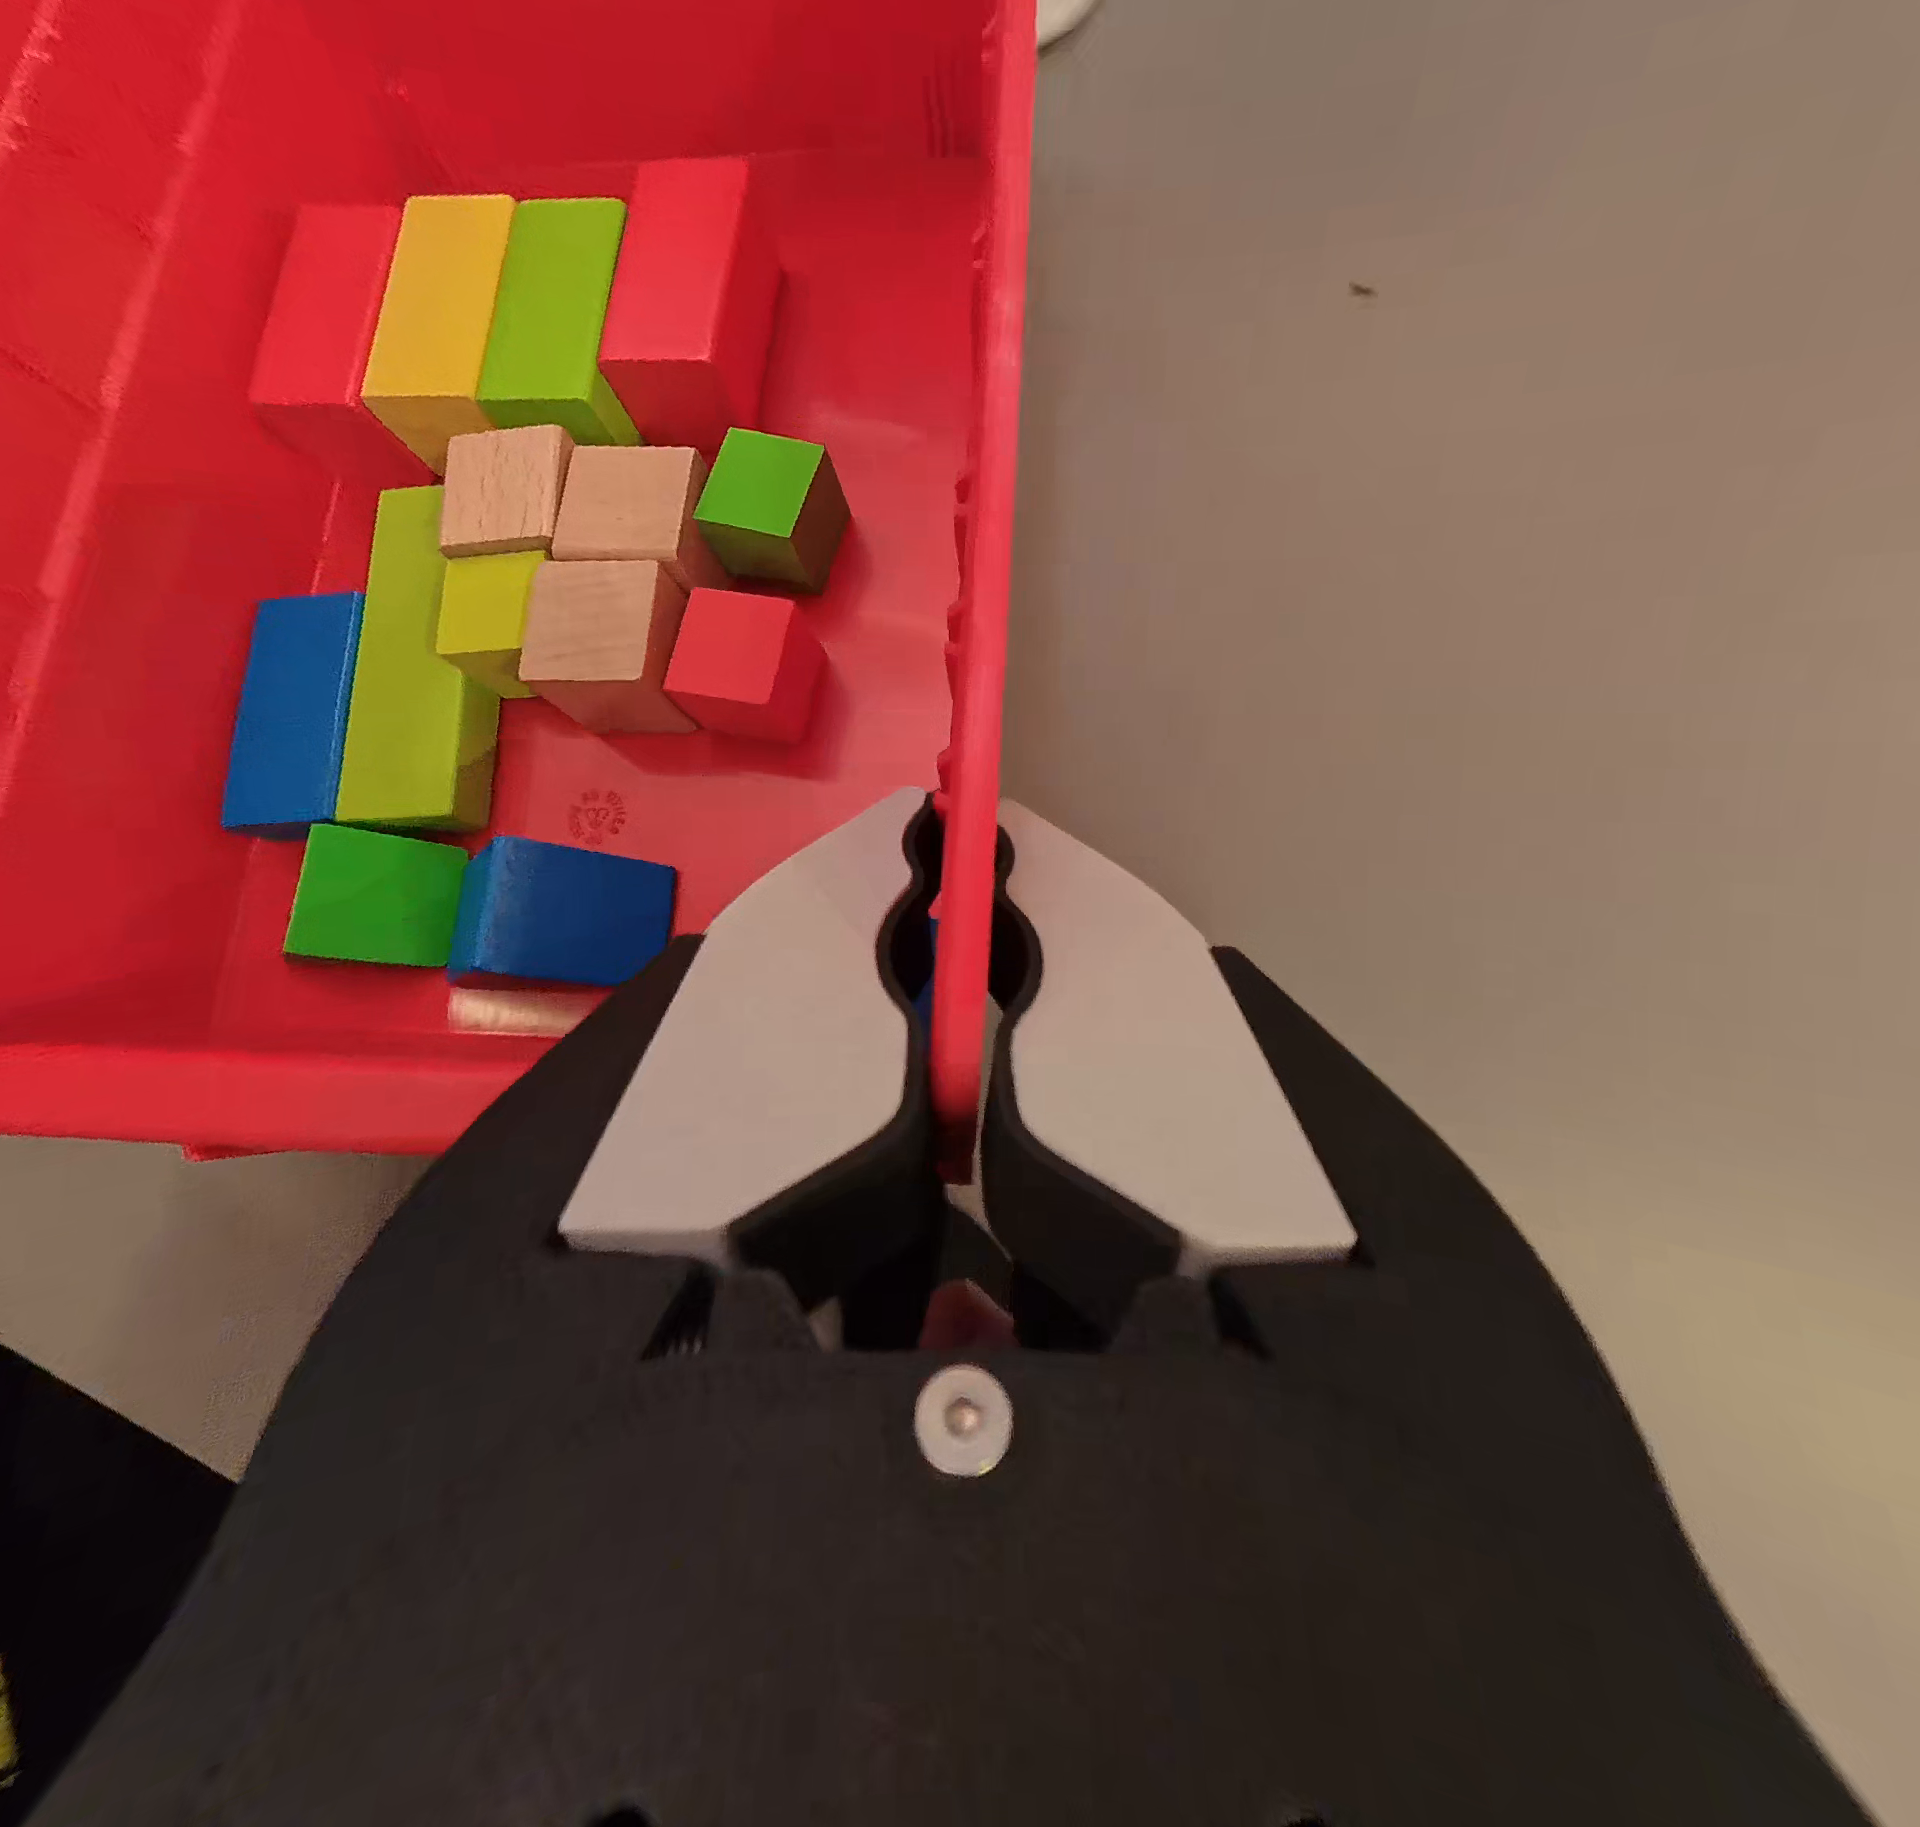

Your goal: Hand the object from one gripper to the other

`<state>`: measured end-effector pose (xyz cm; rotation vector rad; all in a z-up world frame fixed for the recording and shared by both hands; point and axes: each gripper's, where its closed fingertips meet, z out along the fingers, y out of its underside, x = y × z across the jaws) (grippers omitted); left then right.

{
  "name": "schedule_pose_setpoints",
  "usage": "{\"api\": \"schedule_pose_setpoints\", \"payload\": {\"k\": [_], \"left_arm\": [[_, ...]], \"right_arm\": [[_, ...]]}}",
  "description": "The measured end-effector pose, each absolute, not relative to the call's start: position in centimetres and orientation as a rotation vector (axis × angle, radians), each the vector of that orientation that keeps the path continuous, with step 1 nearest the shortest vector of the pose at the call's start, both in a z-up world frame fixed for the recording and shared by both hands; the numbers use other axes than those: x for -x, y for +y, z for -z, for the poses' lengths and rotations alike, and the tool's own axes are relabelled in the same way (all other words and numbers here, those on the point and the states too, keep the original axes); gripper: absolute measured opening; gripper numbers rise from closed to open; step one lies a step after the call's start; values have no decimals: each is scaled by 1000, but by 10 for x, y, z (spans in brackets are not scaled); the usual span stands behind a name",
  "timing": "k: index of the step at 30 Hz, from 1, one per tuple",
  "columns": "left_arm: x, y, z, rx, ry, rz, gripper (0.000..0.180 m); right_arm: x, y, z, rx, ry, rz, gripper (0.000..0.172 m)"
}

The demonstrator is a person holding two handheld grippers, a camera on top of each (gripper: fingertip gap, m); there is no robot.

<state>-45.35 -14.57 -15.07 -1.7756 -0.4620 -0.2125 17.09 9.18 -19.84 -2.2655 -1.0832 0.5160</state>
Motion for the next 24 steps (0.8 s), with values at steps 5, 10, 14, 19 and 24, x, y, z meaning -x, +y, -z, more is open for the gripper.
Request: {"api": "schedule_pose_setpoints", "payload": {"k": [5,10,14,19,24], "left_arm": [[461,-157,141,1738,-450,200,8],[471,-171,120,1706,-433,165,9],[478,-179,102,1685,-425,147,9],[485,-188,89,1650,-466,132,9],[489,-195,85,1650,-489,122,9]], "right_arm": [[-91,84,206,2222,-1205,-606,3],[-6,82,214,2177,-1300,-695,4],[62,84,220,2156,-1344,-768,5],[133,99,221,2144,-1319,-797,5],[184,122,223,2169,-1161,-807,5]]}}
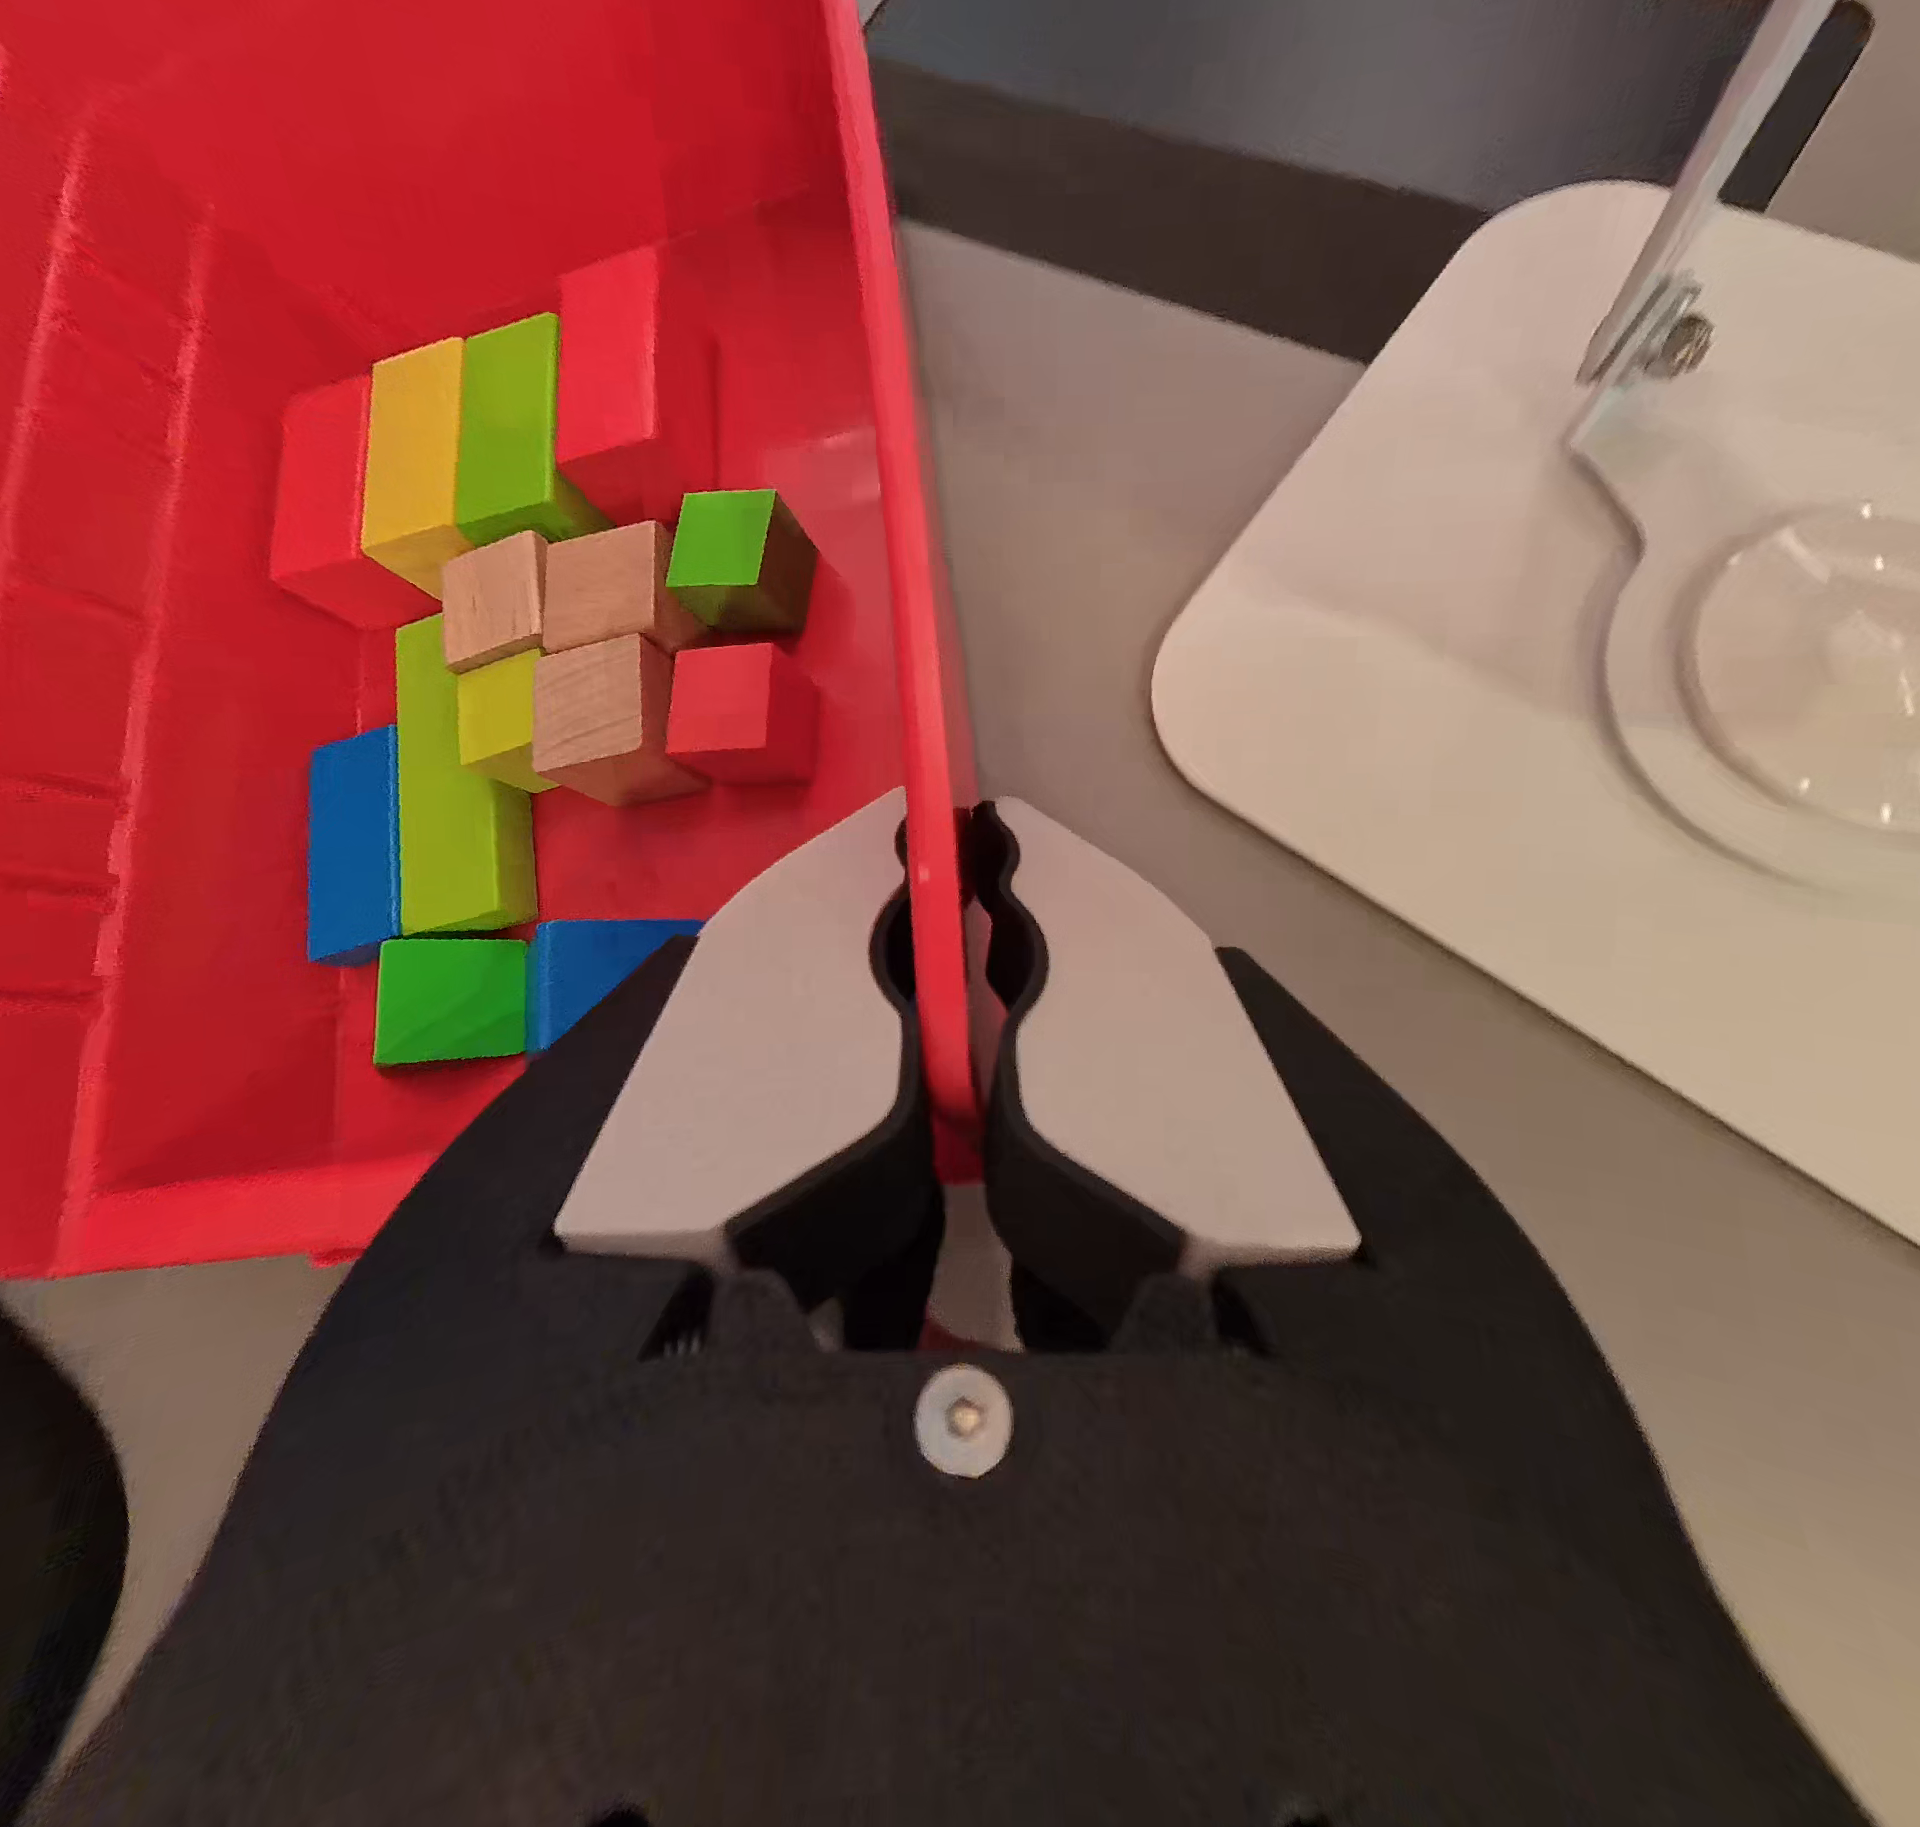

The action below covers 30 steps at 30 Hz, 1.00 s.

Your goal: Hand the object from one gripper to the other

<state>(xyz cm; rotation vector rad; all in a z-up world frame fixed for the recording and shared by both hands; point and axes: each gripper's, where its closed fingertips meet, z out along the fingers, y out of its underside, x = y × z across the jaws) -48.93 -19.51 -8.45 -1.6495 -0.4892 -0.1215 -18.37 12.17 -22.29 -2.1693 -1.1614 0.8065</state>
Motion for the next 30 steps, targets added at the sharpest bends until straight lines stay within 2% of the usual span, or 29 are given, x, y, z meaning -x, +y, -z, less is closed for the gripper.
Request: {"api": "schedule_pose_setpoints", "payload": {"k": [3,6,9,12,13,14,17,22,26,28,30], "left_arm": [[491,-198,80,1644,-505,107,9],[488,-197,75,1625,-517,111,9],[482,-192,67,1607,-511,120,9],[468,-186,58,1594,-488,132,9],[463,-185,54,1596,-475,133,9],[457,-183,49,1598,-457,128,10],[433,-174,30,1605,-388,100,9],[350,-133,-2,1614,-181,166,10],[255,-83,-10,1632,27,257,9],[207,-57,-9,1646,126,303,8],[166,-29,-4,1678,209,316,8]], "right_arm": [[208,127,221,2197,-983,-878,7],[233,103,215,2191,-916,-1014,22],[255,58,213,2194,-918,-1167,55],[266,15,210,2177,-995,-1295,68],[264,10,207,2169,-1011,-1285,86],[258,7,201,2145,-1024,-1271,94],[228,-3,158,2021,-1038,-1332,99],[117,11,50,1715,-933,-1345,98],[-3,36,11,1575,-886,-1043,100],[-67,58,23,1610,-901,-629,116],[-133,78,29,1612,-860,-197,122]]}}
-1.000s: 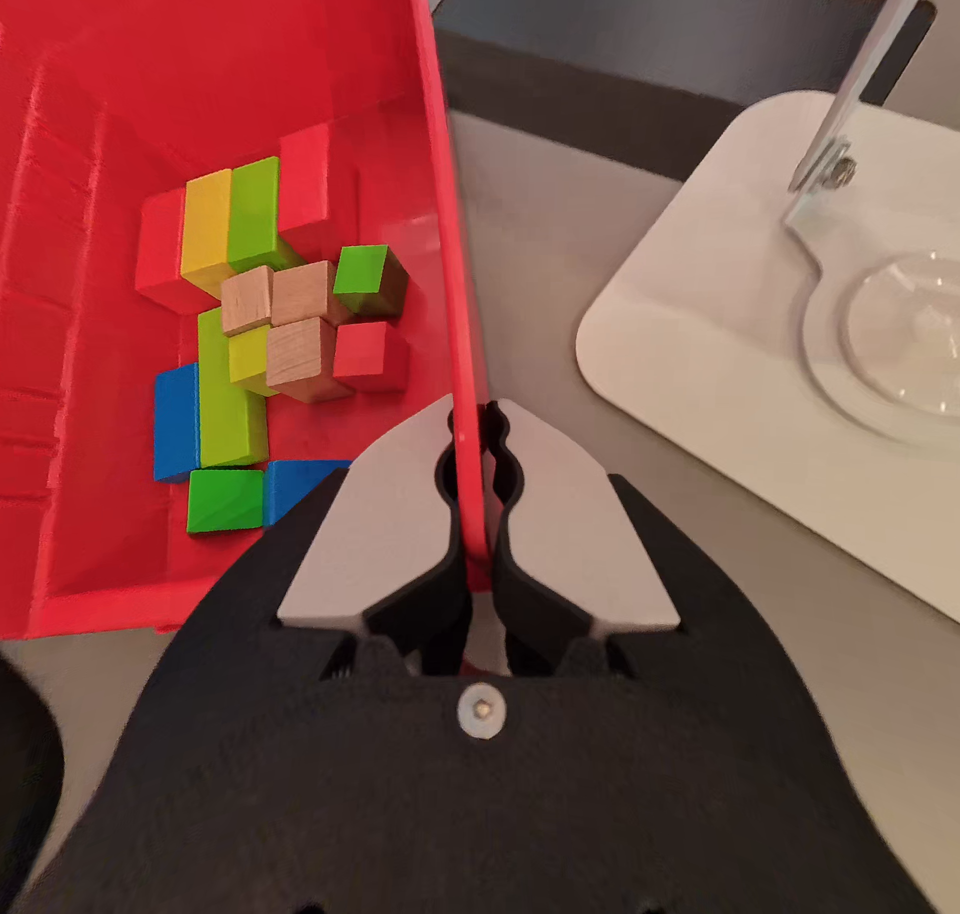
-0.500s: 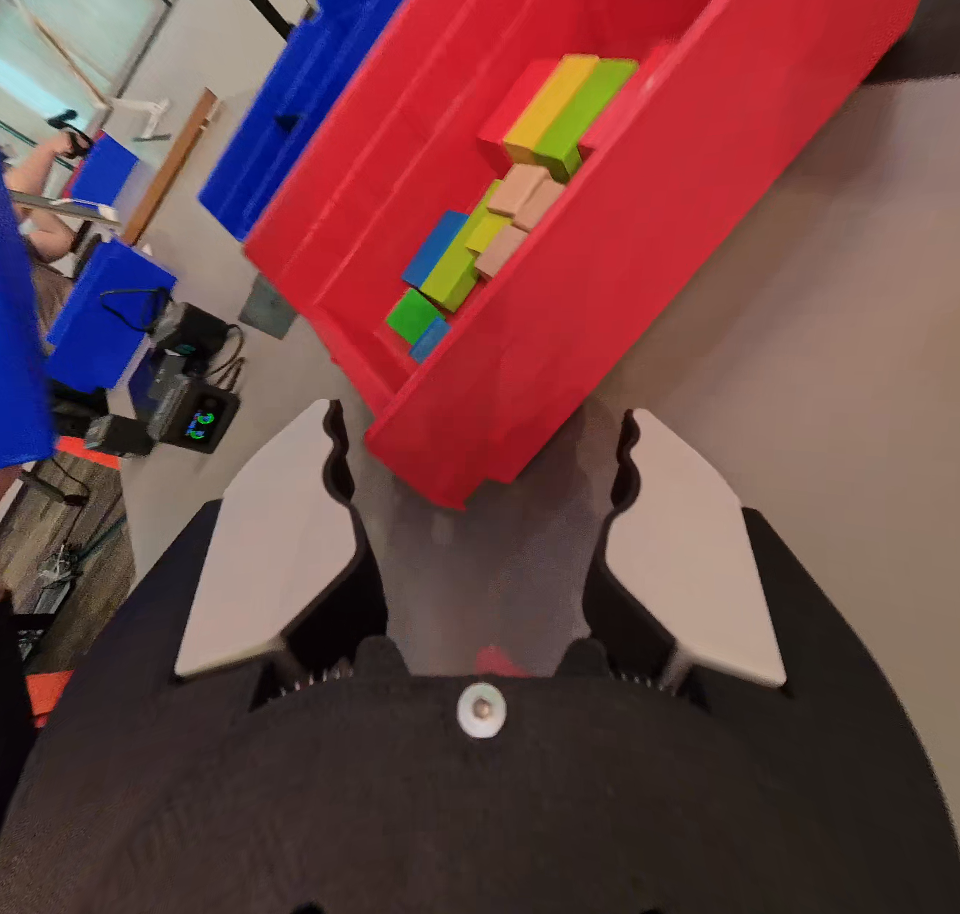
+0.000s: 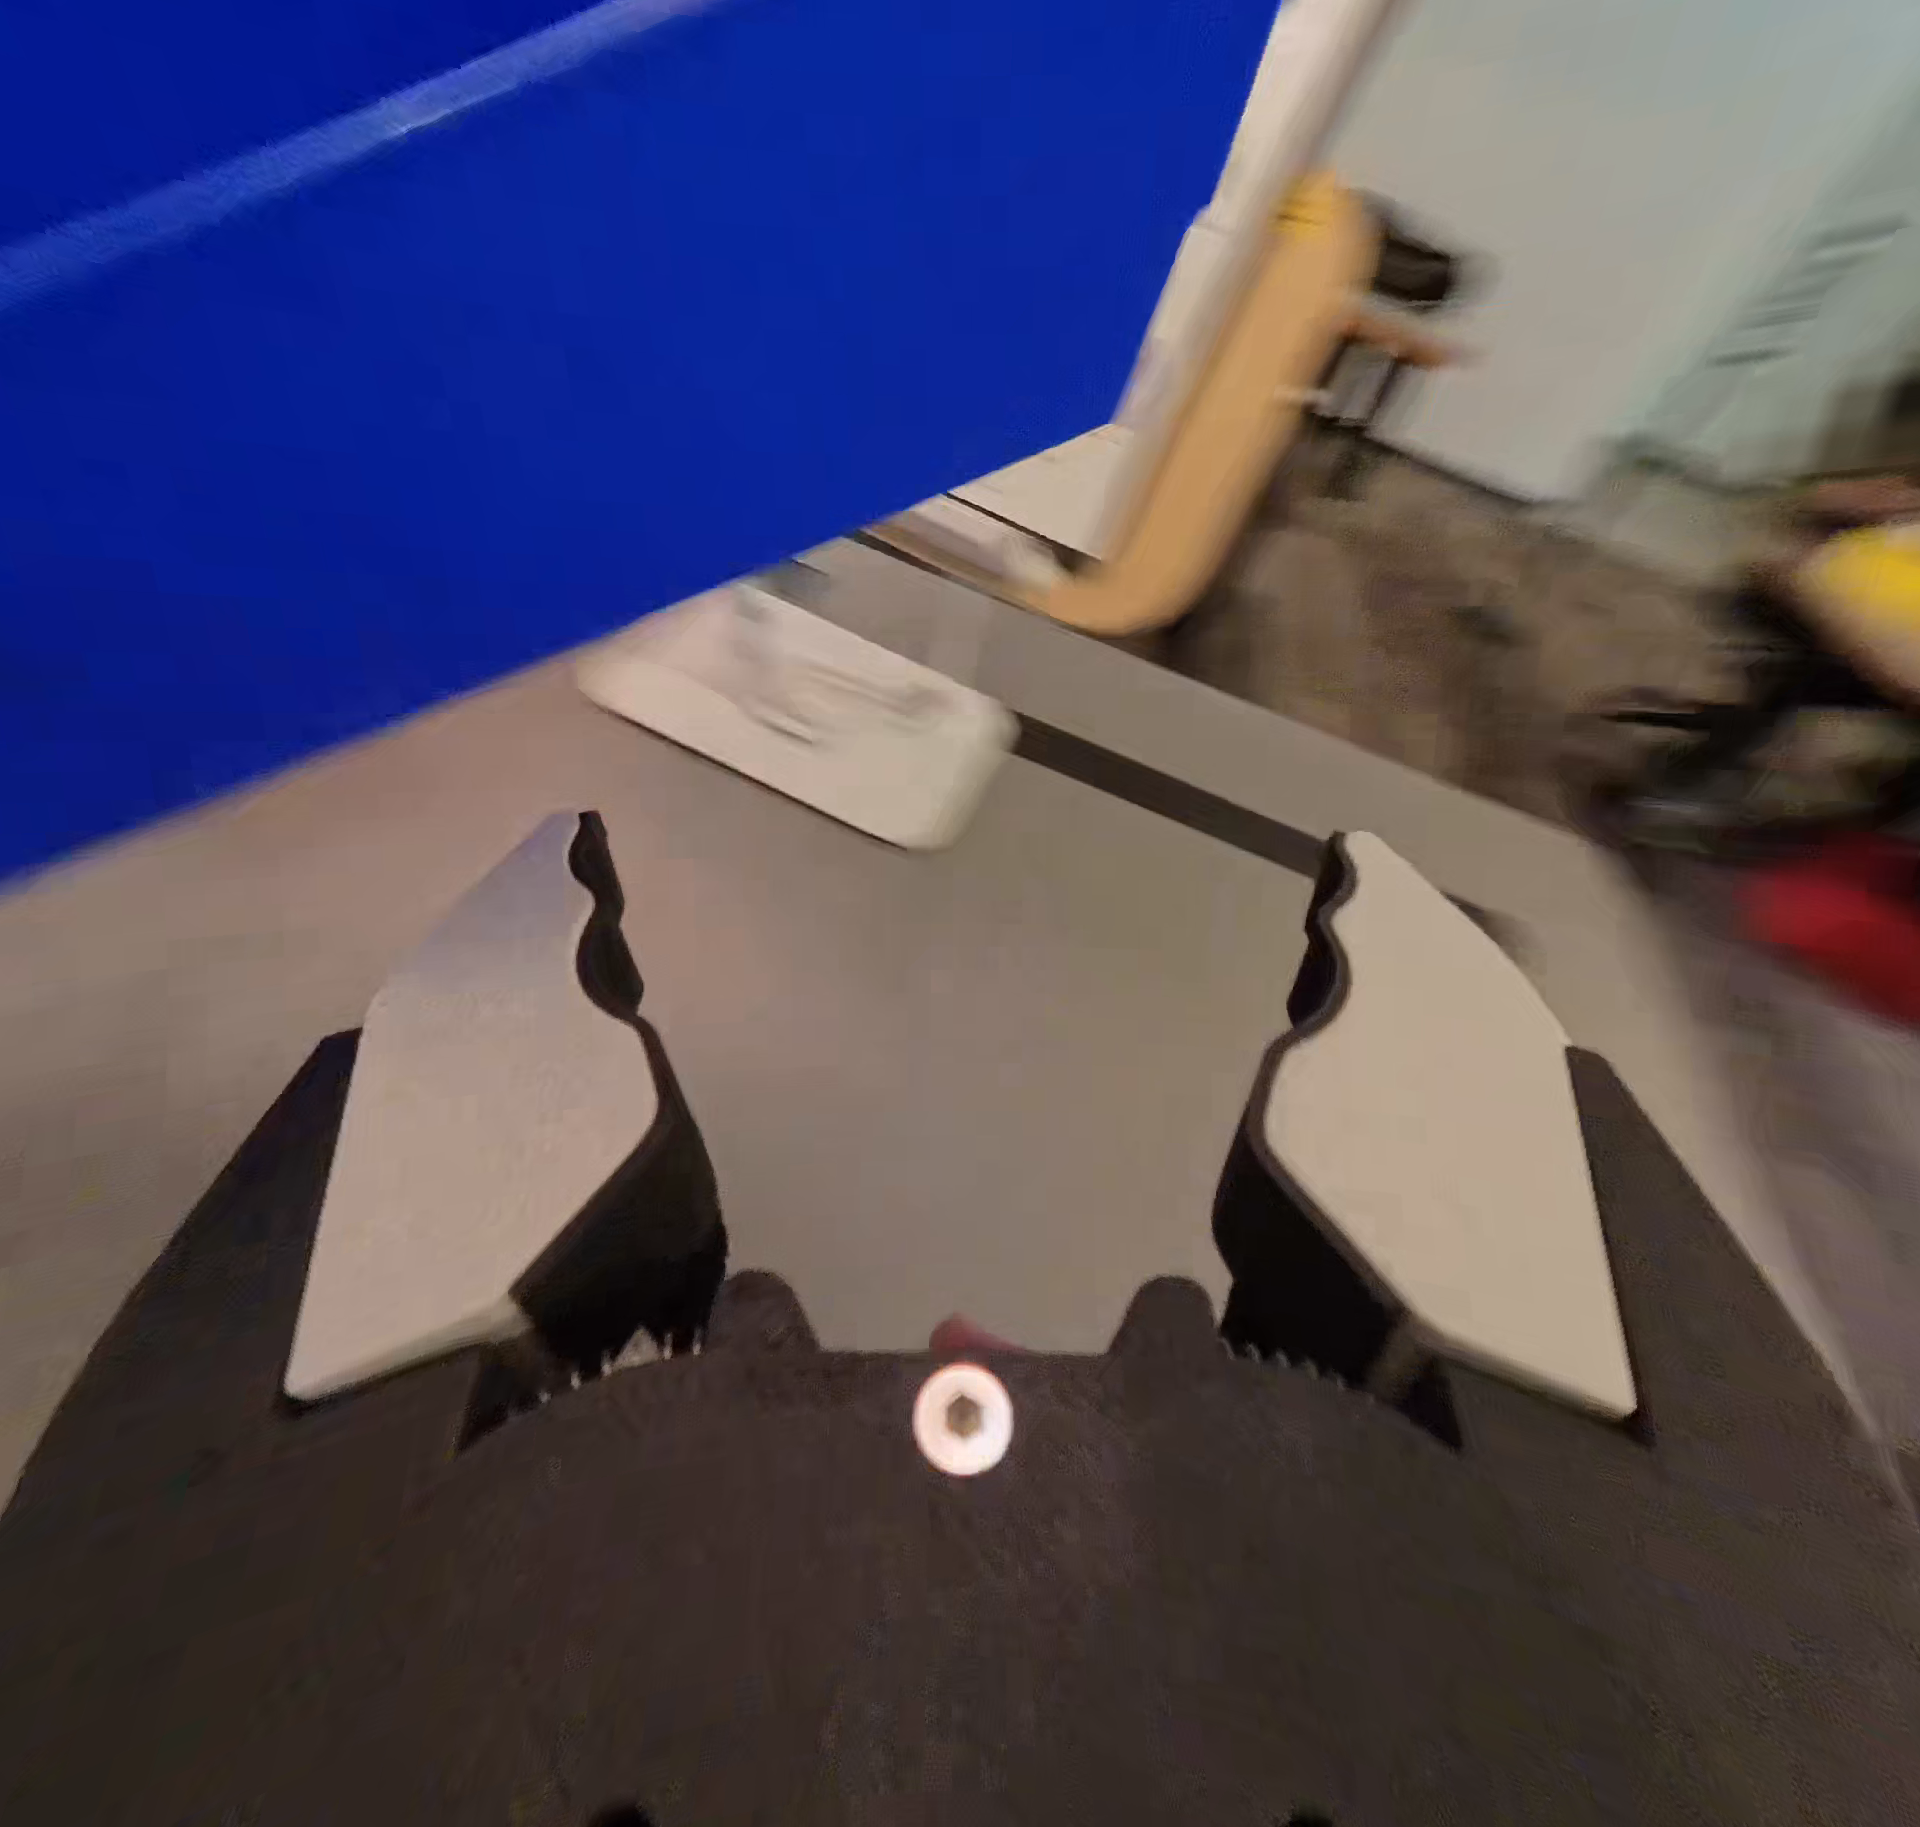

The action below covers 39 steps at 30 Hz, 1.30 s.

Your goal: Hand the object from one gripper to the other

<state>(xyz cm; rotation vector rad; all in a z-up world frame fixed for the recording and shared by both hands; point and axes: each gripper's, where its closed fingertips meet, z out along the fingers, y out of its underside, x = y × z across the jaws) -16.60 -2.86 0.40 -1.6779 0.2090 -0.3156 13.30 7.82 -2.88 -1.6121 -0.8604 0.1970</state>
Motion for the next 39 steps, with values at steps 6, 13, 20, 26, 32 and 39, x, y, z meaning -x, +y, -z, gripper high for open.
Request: {"api": "schedule_pose_setpoints", "payload": {"k": [6,13,20,26,32,39], "left_arm": [[61,55,26,1780,324,342,8],[-30,121,79,1891,332,435,9],[-64,157,112,1946,275,495,9],[-73,182,137,1979,211,512,9],[-79,201,163,1999,102,535,13],[-83,209,186,2030,5,599,15]], "right_arm": [[-251,104,51,1737,-596,96,130],[-313,130,76,1830,-475,180,137],[-344,143,91,1862,-417,208,138],[-353,146,103,1878,-363,122,135],[-321,144,133,1943,-283,-320,131],[-273,153,197,2120,-449,-386,111]]}}
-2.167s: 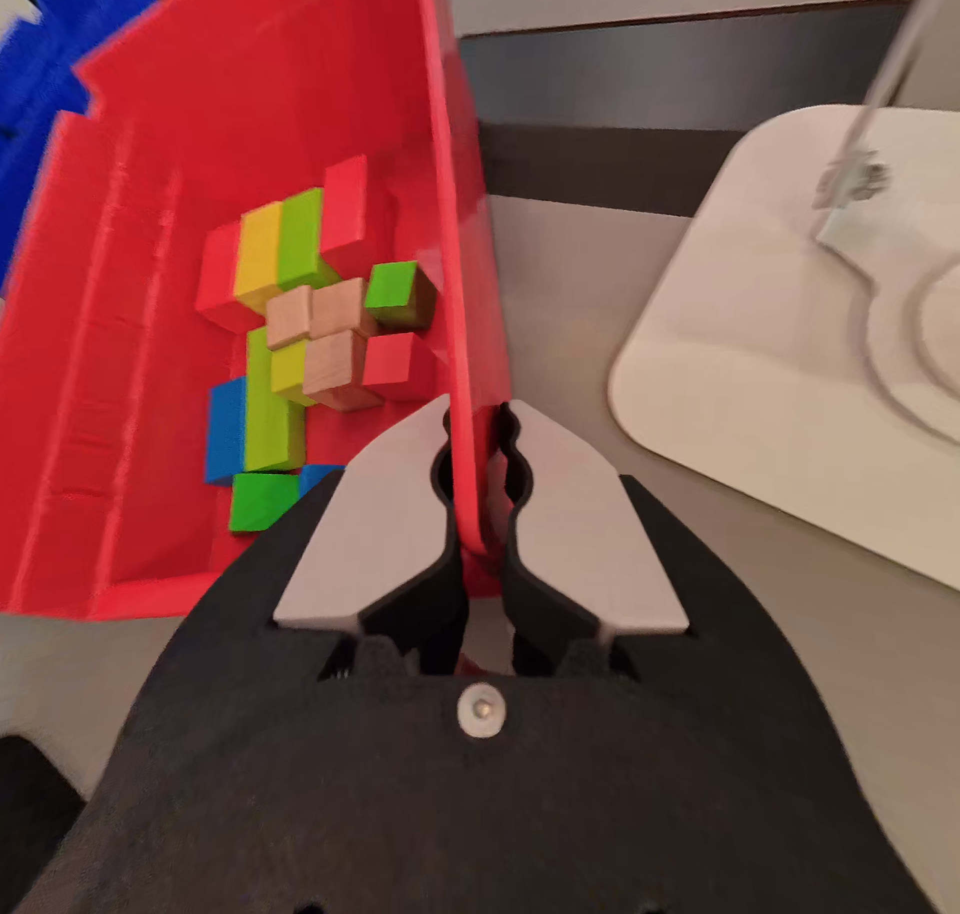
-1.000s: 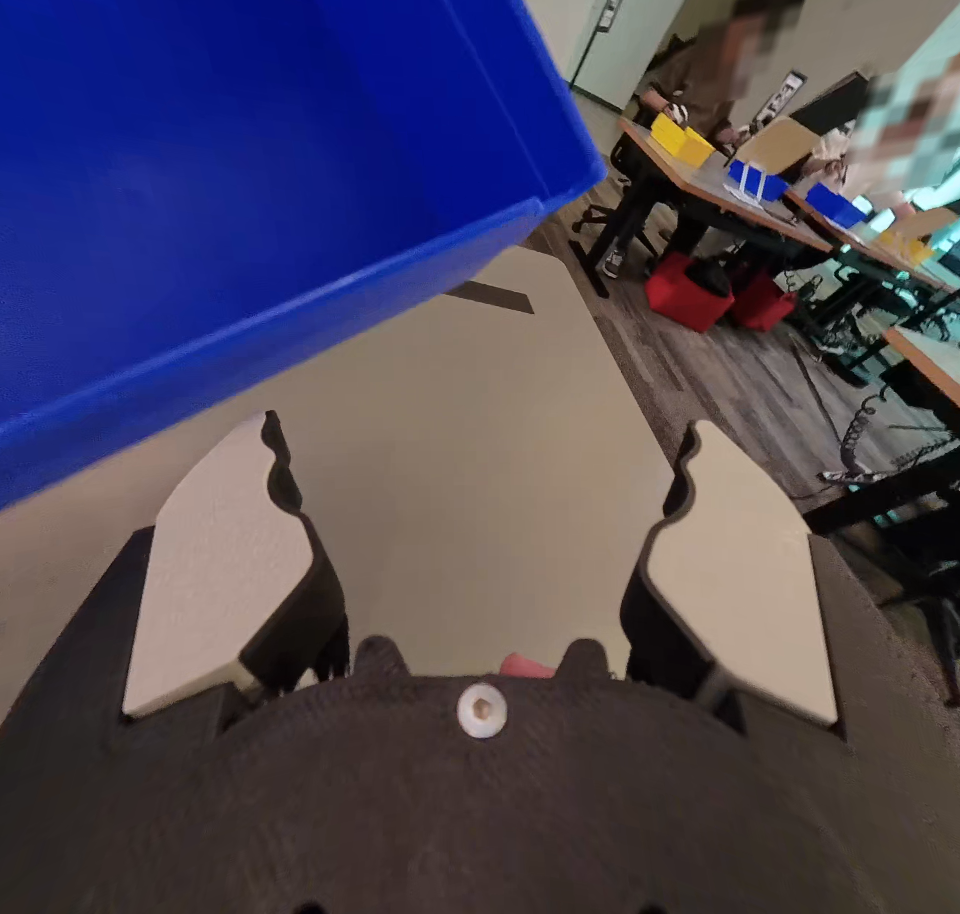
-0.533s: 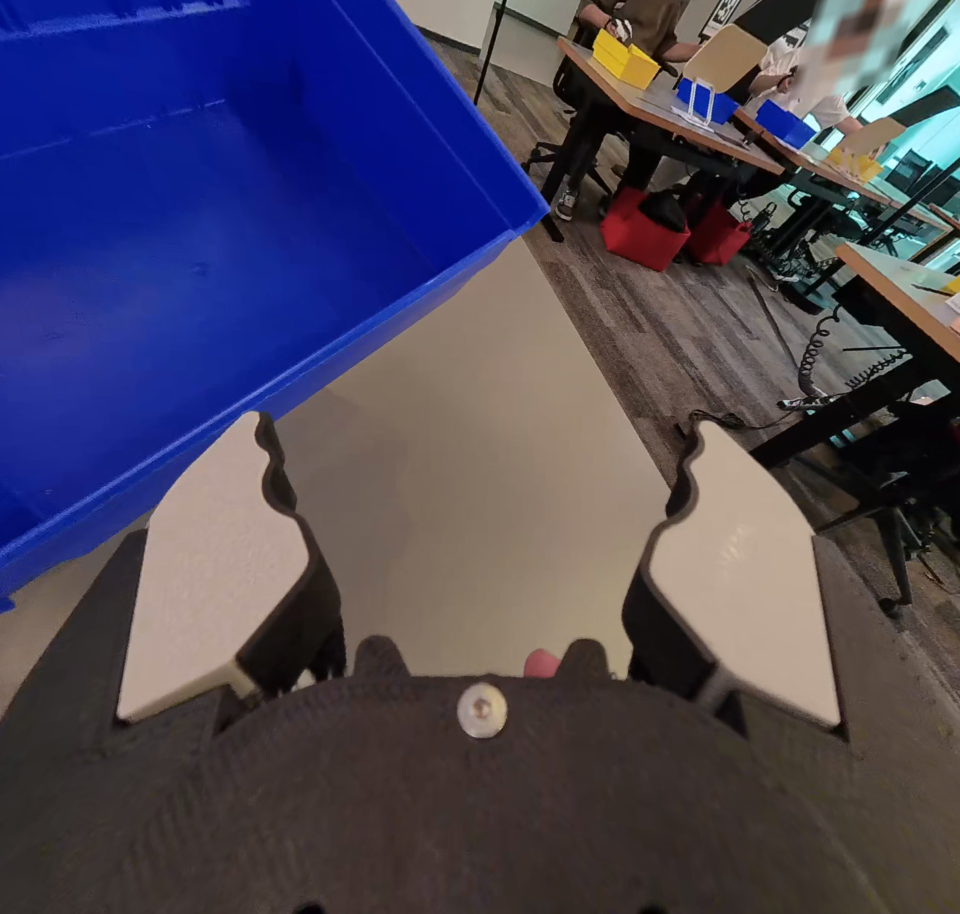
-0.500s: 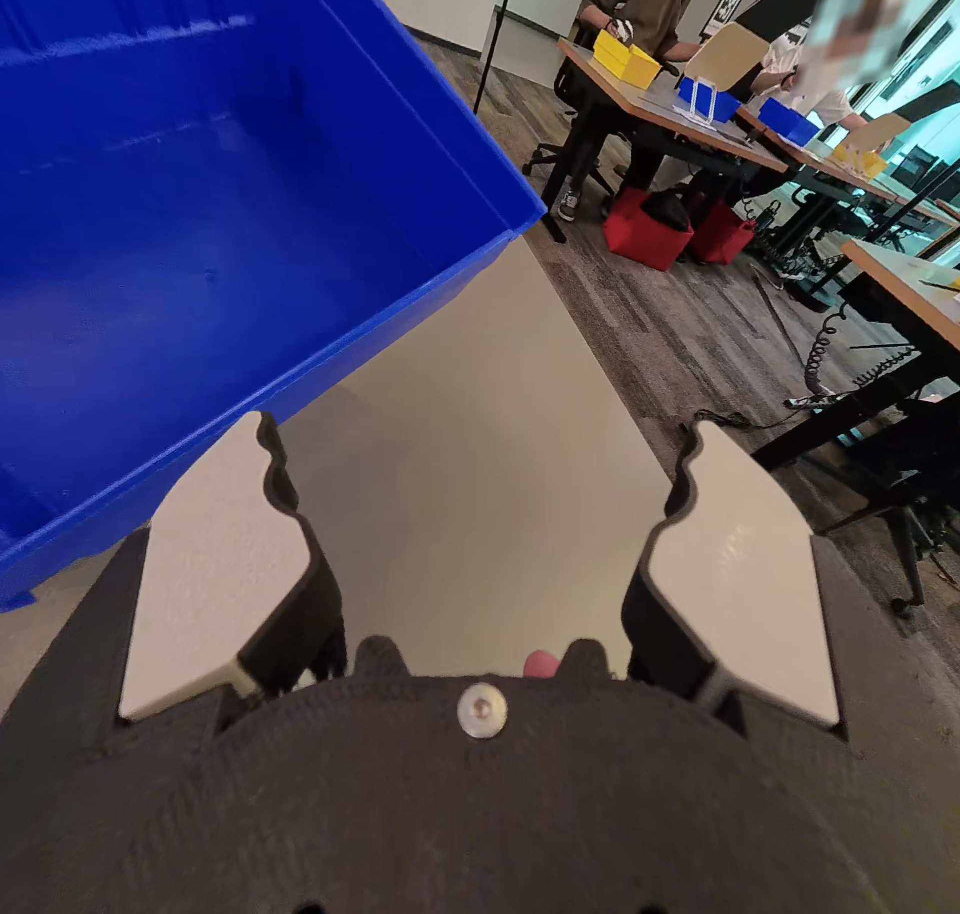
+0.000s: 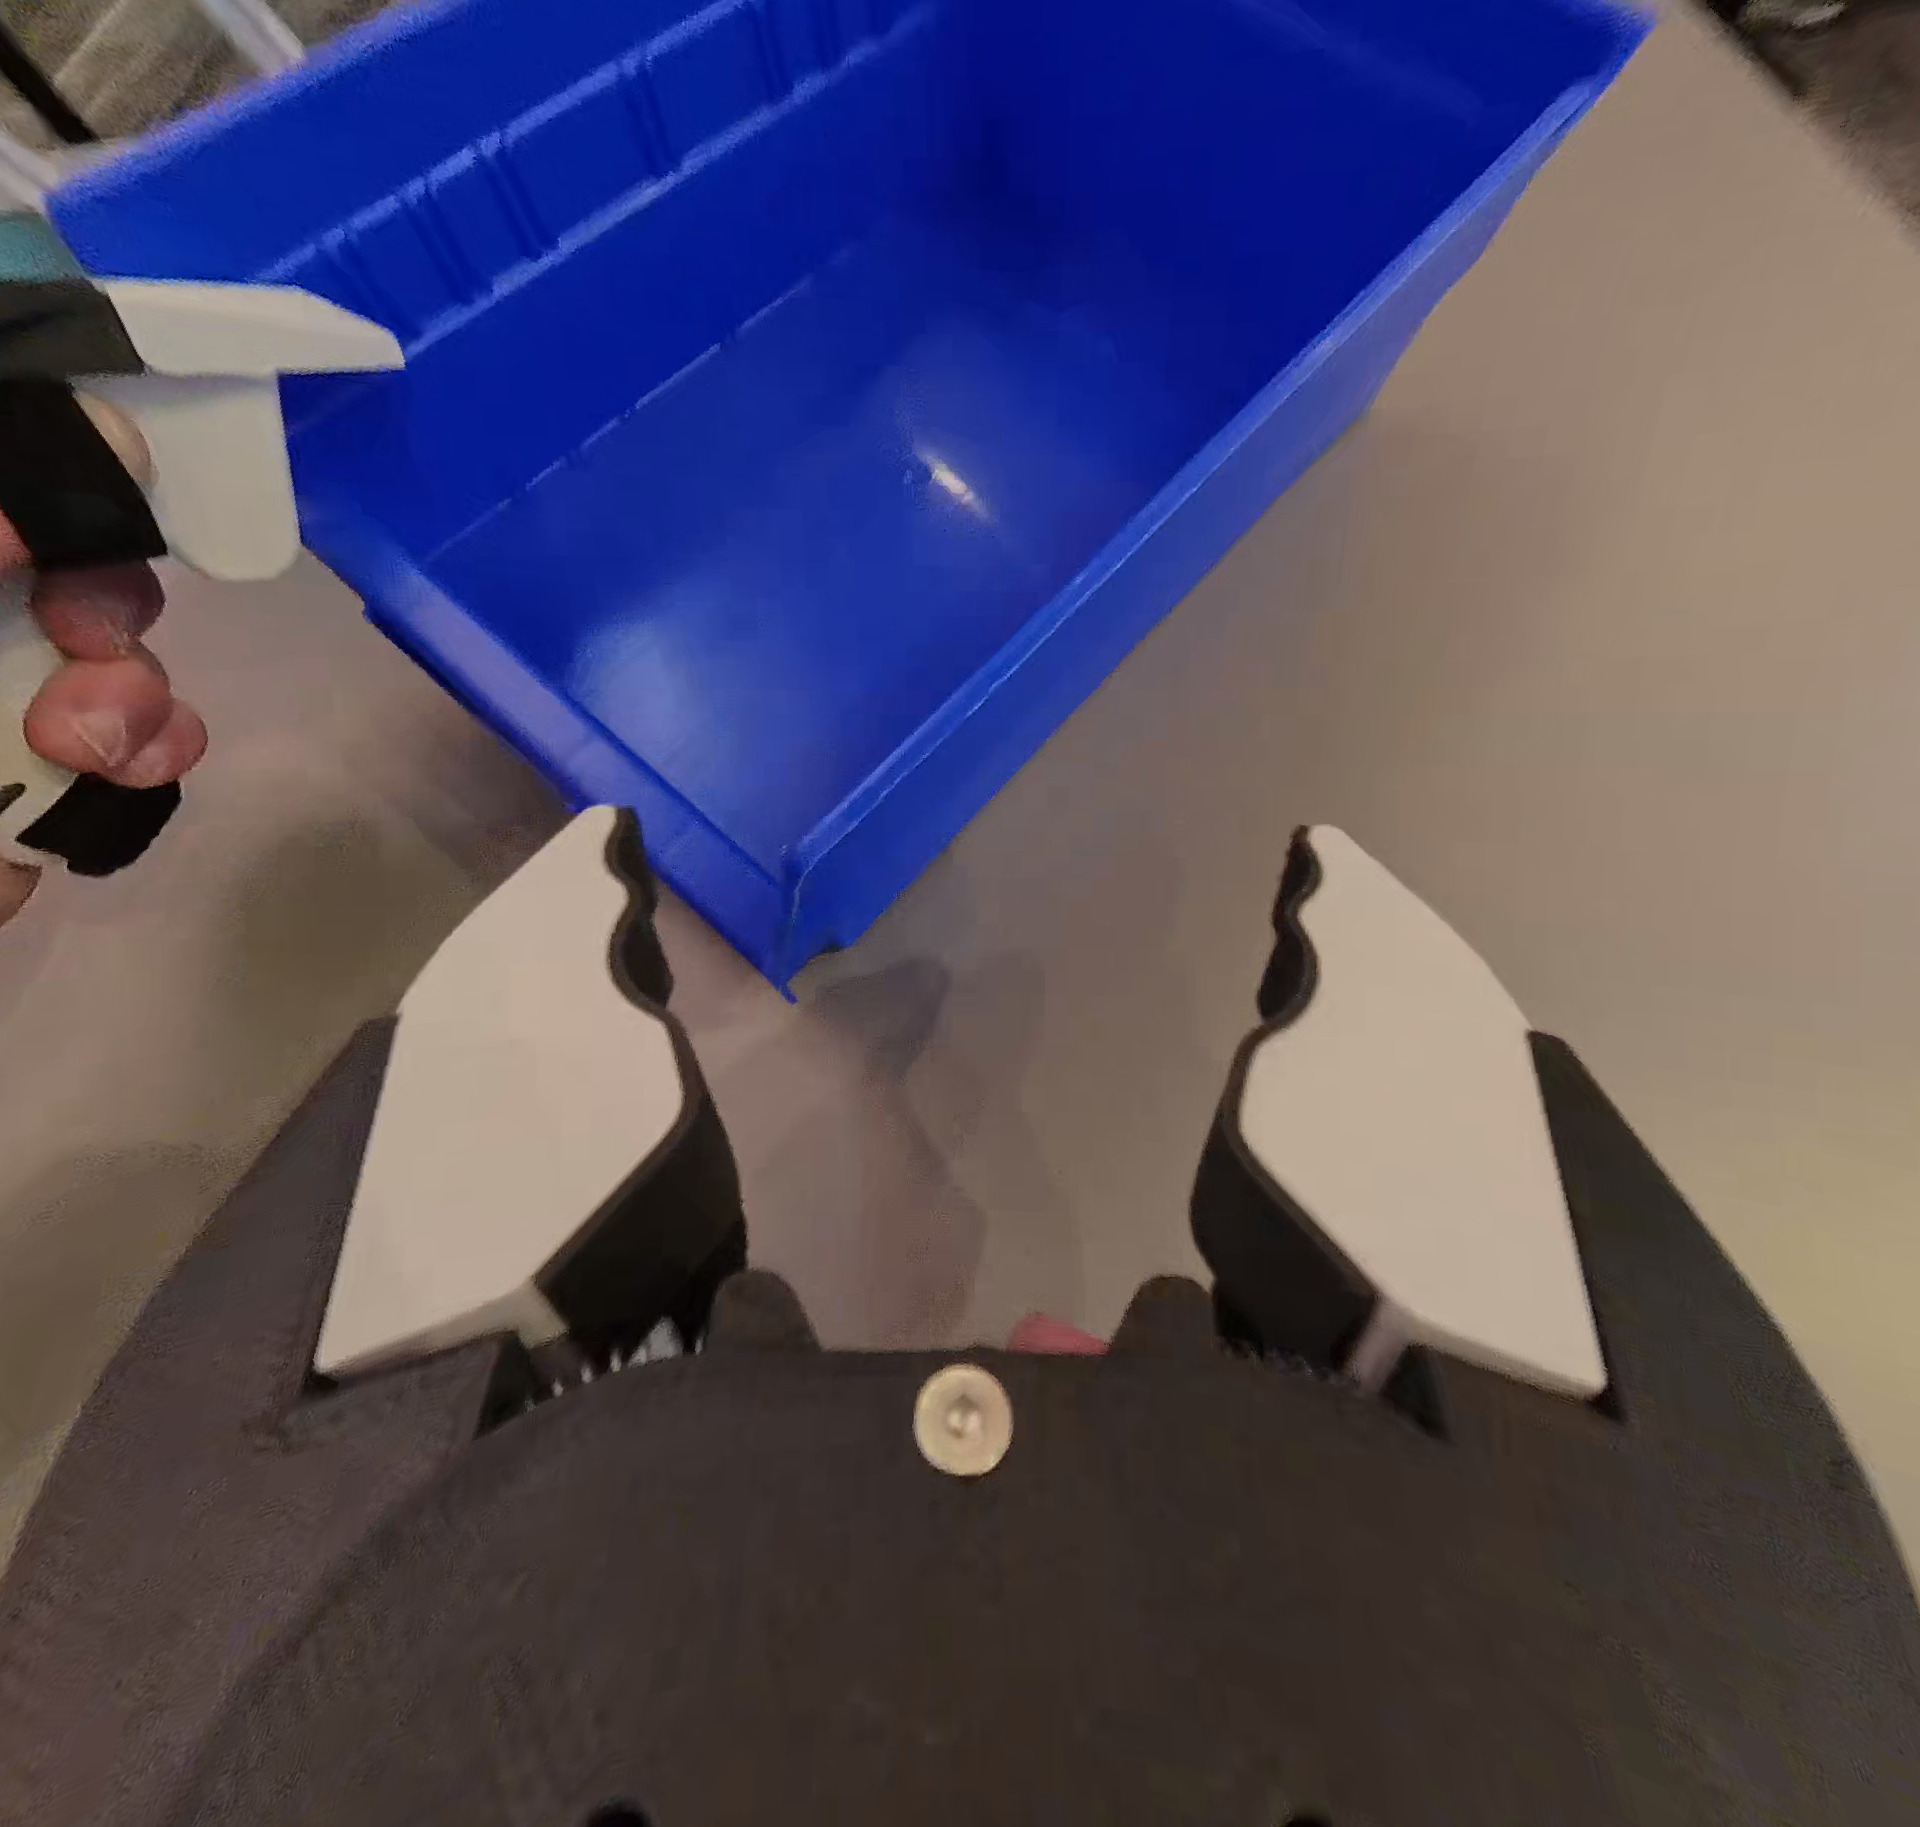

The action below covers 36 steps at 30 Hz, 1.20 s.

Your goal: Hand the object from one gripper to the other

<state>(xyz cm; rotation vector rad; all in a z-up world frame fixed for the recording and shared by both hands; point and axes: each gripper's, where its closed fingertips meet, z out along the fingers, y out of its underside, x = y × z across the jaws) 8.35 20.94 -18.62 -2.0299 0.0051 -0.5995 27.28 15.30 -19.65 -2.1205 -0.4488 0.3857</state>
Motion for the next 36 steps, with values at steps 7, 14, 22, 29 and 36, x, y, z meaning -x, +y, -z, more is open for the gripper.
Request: {"api": "schedule_pose_setpoints", "payload": {"k": [7,14,22,29,36], "left_arm": [[-111,198,201,2063,55,647,25],[-137,200,205,2092,159,498,48],[-155,214,205,2080,181,507,54],[-171,235,205,2079,158,578,56],[-195,265,212,2086,128,630,63]], "right_arm": [[-276,183,221,2194,-524,-406,47],[-292,223,225,2225,-558,-322,38],[-308,265,226,2248,-573,-272,28],[-322,302,227,2277,-555,-270,24],[-338,349,229,2323,-528,-270,19]]}}
